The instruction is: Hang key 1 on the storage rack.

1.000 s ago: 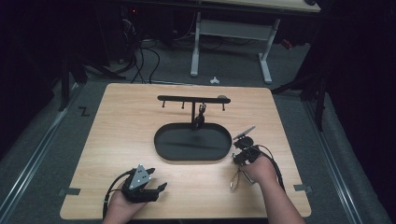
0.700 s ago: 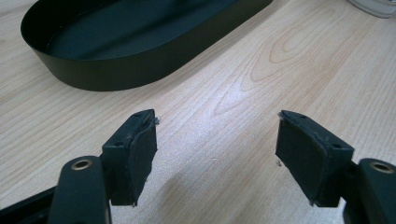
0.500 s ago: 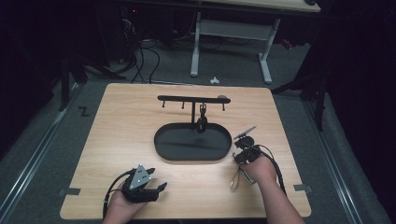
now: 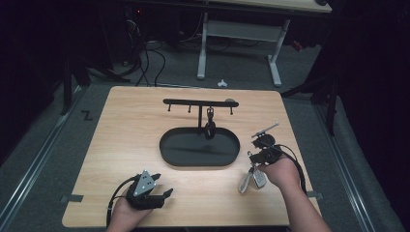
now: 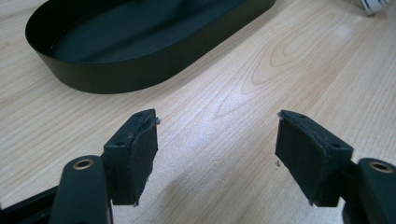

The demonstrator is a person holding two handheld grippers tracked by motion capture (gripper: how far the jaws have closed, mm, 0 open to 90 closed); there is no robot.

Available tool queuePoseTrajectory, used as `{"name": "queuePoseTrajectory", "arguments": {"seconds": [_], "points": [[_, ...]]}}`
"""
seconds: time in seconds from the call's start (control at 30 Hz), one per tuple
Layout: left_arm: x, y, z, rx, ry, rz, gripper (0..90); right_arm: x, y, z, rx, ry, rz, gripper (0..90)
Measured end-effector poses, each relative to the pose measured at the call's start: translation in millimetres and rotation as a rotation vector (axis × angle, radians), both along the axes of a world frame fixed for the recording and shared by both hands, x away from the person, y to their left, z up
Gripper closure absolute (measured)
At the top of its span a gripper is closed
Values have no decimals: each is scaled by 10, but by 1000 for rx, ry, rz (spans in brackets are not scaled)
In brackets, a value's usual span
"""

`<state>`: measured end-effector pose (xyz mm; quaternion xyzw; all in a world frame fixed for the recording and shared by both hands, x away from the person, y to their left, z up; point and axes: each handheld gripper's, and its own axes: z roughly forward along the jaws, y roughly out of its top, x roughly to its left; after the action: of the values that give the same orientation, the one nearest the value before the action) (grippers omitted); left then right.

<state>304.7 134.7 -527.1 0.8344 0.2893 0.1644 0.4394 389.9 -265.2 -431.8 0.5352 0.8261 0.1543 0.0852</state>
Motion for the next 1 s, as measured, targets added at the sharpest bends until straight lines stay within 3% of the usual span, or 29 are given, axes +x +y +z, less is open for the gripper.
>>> {"name": "queuePoseTrajectory", "arguments": {"seconds": [0.27, 0.47, 1.0], "points": [[-7, -4, 3, 1, -3, 0, 300, -68, 17, 343, 13, -62, 26, 865], [-8, 5, 3, -1, -12, 7, 296, -81, 51, 513, 28, -97, 31, 865], [-11, 135, -3, -21, -9, 43, 290, -19, 173, 642, 32, -124, 70, 865]]}}
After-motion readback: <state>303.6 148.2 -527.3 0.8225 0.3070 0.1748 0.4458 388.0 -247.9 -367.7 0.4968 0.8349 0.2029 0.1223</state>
